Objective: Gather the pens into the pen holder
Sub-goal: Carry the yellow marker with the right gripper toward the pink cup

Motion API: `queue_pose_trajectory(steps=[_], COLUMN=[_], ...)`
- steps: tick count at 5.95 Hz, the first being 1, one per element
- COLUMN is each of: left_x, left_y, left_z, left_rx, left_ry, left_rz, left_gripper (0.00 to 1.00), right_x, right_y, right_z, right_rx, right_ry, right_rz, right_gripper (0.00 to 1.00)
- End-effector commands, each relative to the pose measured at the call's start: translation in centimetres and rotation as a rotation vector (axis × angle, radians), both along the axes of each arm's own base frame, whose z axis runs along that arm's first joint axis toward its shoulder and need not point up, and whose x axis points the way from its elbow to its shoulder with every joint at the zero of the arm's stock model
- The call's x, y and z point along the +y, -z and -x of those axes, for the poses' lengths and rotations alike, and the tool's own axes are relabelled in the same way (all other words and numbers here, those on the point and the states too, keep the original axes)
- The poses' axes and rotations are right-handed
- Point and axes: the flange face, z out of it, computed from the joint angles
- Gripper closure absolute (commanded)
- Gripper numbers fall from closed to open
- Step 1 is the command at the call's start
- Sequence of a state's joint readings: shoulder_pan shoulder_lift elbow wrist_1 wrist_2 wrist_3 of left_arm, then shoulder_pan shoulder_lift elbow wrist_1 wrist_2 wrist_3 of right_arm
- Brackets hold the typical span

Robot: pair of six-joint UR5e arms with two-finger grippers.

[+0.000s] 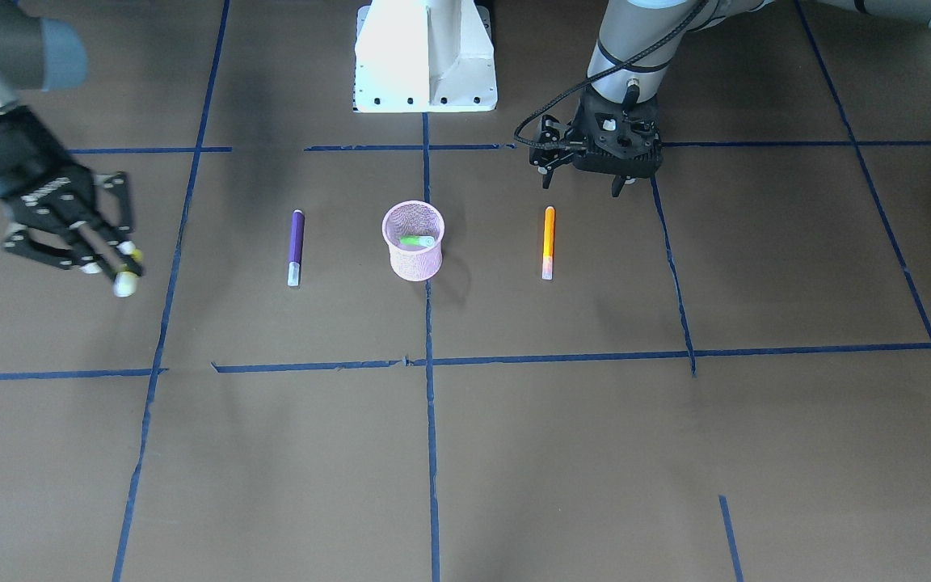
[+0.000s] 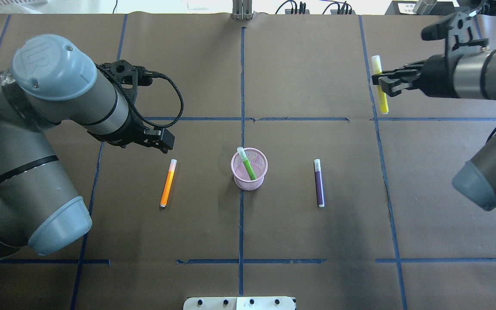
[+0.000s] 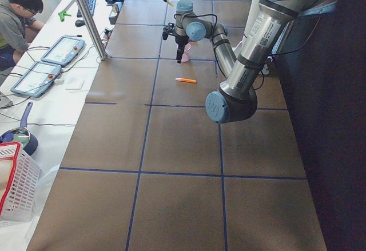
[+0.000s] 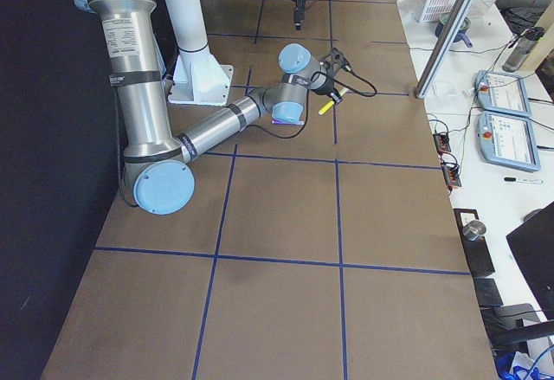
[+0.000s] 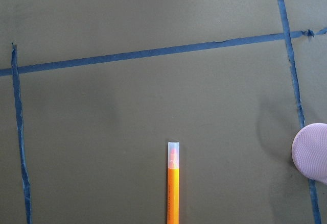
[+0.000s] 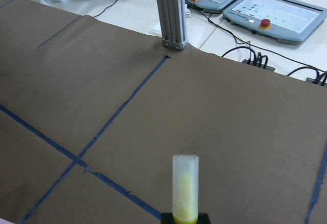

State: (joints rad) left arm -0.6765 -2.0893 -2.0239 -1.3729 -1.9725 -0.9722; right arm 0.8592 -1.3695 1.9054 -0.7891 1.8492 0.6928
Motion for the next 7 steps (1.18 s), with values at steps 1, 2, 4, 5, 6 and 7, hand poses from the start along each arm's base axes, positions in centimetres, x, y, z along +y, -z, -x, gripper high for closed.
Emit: queue_pose_trajectory(steps=[1, 2, 4, 5, 6, 7], left_x=[0.0, 0.0, -0.1, -0.1, -0.2, -0.4], left_y=[0.0, 0.0, -0.1, -0.2, -0.3, -0.3], left_z=[0.0, 0.0, -0.1, -0.2, -0.2, 0.0], left_rx=[0.001, 0.003, 0.002, 0.002, -0.001, 0.000], left_ry=[0.008, 0.020, 0.024, 0.023, 0.023, 0.031], left_rz=[0.010, 0.023, 0.029, 0.028, 0.030, 0.031], left_gripper=[0.00, 0.00, 0.00, 0.00, 0.00, 0.00], right_x=[1.8, 4.8, 10.4, 12.4, 14.4, 14.7], right_y=[7.8, 10.3, 12.7, 12.1, 11.2, 10.2], right_z=[9.4, 14.5, 21.0, 23.7, 25.9, 27.2], right_rx=[0.000, -0.027, -0.050, -0.031, -0.019, -0.009], right_ry=[-0.091, -0.192, -0.318, -0.307, -0.326, -0.325], right_rz=[0.014, 0.052, 0.028, 0.026, 0.022, 0.039], right_gripper=[1.00, 1.00, 1.00, 1.00, 1.00, 1.00])
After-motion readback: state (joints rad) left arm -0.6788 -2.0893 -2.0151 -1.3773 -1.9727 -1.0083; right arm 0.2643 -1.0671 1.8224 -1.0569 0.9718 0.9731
